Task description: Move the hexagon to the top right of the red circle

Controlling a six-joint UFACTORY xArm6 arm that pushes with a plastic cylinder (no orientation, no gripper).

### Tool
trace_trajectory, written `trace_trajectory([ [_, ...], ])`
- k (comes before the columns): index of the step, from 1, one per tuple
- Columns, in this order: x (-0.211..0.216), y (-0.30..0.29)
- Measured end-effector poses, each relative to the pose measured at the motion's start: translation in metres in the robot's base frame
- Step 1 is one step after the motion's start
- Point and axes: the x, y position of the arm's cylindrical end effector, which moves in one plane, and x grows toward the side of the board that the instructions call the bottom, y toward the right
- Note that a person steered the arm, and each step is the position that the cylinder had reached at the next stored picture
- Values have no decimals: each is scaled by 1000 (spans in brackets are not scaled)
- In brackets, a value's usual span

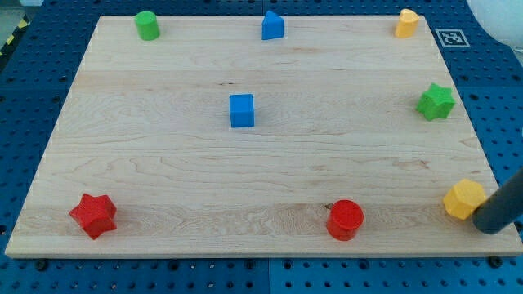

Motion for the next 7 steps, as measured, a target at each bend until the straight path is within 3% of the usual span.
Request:
trace_trajectory([
  [2,-14,30],
  [4,-38,23],
  [5,-31,39],
  [6,-25,35],
  [7,-26,-9],
])
